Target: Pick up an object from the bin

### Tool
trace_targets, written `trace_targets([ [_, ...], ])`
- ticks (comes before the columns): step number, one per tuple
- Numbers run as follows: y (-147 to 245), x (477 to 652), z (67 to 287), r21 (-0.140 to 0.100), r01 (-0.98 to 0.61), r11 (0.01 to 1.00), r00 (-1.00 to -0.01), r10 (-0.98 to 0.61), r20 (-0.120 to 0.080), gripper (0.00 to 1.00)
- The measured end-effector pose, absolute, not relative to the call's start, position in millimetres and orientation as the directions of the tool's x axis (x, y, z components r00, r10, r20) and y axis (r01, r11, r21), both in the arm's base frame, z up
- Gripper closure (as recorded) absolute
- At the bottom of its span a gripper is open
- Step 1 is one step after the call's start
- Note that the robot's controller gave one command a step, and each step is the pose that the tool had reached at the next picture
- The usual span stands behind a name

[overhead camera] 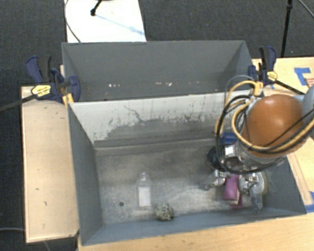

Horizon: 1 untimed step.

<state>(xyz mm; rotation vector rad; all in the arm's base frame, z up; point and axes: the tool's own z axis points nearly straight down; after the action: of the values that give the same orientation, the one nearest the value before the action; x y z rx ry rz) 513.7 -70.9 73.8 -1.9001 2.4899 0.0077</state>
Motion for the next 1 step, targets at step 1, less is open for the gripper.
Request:
trace_targets([
  [1,-78.2,513.7,75.3,-0.001,-0.962,0.272,-0.272,-0.962,0.004,1.0],
])
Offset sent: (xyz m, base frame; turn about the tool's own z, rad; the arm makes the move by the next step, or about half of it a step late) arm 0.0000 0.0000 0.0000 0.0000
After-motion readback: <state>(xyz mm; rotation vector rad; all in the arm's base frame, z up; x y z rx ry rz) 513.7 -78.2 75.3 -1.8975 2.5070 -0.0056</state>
